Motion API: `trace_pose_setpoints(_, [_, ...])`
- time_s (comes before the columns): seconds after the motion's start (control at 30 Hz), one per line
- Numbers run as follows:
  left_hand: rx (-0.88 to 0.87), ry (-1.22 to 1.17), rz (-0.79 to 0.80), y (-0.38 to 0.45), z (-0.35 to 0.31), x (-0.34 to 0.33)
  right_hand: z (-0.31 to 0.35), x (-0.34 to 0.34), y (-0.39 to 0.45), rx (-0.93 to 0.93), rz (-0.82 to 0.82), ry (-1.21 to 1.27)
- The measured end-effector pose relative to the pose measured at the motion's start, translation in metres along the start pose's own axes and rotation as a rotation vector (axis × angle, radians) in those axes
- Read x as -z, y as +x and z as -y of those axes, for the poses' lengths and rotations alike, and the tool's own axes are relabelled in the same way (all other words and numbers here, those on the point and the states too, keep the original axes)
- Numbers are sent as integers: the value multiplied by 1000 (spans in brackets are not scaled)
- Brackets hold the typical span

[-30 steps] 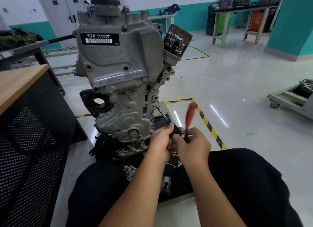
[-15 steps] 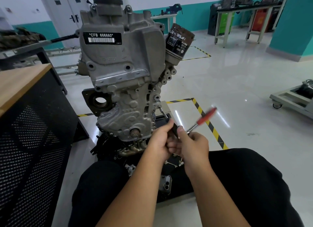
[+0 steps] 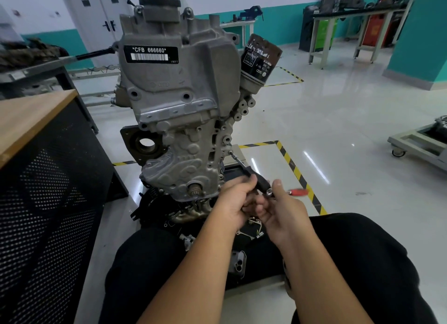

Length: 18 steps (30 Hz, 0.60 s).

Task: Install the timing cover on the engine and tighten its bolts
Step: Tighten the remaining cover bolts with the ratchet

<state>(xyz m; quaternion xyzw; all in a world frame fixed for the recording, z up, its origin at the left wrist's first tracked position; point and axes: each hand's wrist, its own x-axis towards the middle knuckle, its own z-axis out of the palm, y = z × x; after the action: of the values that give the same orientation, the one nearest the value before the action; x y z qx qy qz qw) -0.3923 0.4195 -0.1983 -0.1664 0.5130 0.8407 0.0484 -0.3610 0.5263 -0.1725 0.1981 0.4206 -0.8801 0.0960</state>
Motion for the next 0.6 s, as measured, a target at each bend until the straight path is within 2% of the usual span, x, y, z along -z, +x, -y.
trace_pose_setpoints(0.1, [-24, 32, -49, 0, 5, -3, -3, 7, 6, 371, -95, -649])
trace_pose_setpoints(0.13, [-18, 8, -50, 0, 6, -3, -5, 8, 7, 492, -130, -792])
trace_pose_setpoints(0.17, [1, -22, -36, -1, 6, -3, -9, 8, 7, 539, -127, -818])
trace_pose_setpoints(0.2, [28, -46, -11, -1, 4, -3, -11, 8, 7, 528, -108, -792])
trace_pose_setpoints(0.23, [58, -58, 17, -2, 2, -2, -11, 6, 5, 421, -85, -681])
trace_pose_setpoints(0.3, [76, -68, 58, 0, 0, -1, -8, 1, -1, 124, 25, -255])
trace_pose_setpoints(0.33, [63, -62, 58, 1, 1, 0, -7, 0, -3, 33, 50, -131])
trace_pose_setpoints(0.37, [44, -48, 50, 2, 2, 0, -6, 1, -3, 18, 47, -128])
trace_pose_setpoints(0.47, [18, -32, -2, 1, 7, -1, -10, 6, 4, 308, -112, -652])
trace_pose_setpoints(0.5, [14, -27, -20, 2, 8, -1, -13, 7, 5, 367, -130, -748])
trace_pose_setpoints(0.53, [10, -8, -30, 3, 9, -1, -15, 6, 5, 361, -112, -708])
trace_pose_setpoints(0.6, [20, 20, -30, 6, 8, 0, -10, 3, 0, 156, -26, -314])
